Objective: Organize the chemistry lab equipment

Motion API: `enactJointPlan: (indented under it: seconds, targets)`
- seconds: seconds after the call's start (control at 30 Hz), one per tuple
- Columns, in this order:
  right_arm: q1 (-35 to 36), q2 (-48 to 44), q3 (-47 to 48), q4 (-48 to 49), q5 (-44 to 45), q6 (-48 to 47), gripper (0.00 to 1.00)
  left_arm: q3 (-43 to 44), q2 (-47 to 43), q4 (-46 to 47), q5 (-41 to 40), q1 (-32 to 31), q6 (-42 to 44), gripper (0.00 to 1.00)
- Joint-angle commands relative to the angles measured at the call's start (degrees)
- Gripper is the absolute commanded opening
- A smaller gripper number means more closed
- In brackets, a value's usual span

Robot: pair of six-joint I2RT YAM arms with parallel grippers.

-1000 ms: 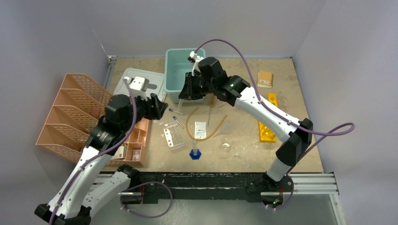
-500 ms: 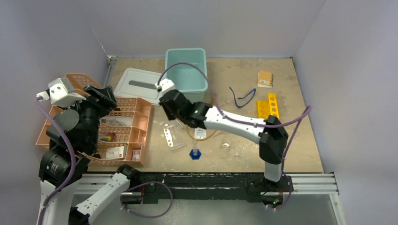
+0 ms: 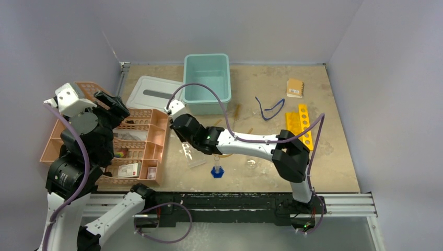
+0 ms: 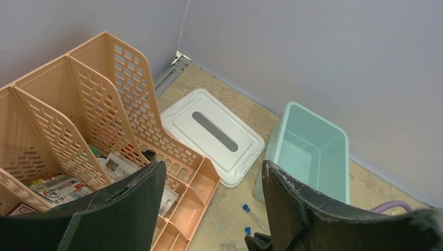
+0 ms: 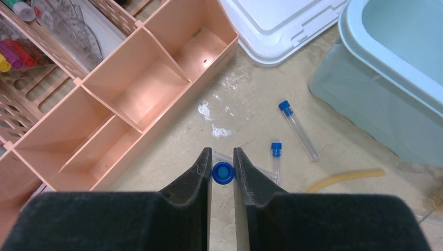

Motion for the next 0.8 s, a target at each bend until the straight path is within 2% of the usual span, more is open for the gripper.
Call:
enactJointPlan:
  seconds: [0.0, 0.3, 0.77]
  targets:
    - [-0.15, 0.85, -0.92, 6.62, 0.95, 0.11, 0.11, 1.86, 0.45, -0.78, -0.60, 0.23, -1.04, 0.67]
    - [-0.18, 2.21, -3.60, 10.03, 1.03, 0.73, 0.11, 0.46, 0.41, -0.97, 0.20, 0.23, -1.77, 0.67]
    - [-0.18, 5.03, -4.41, 10.03, -1.33, 1.43, 0.12, -2.04, -1.24, -0.25, 0.49, 0.23, -2.78, 0.67]
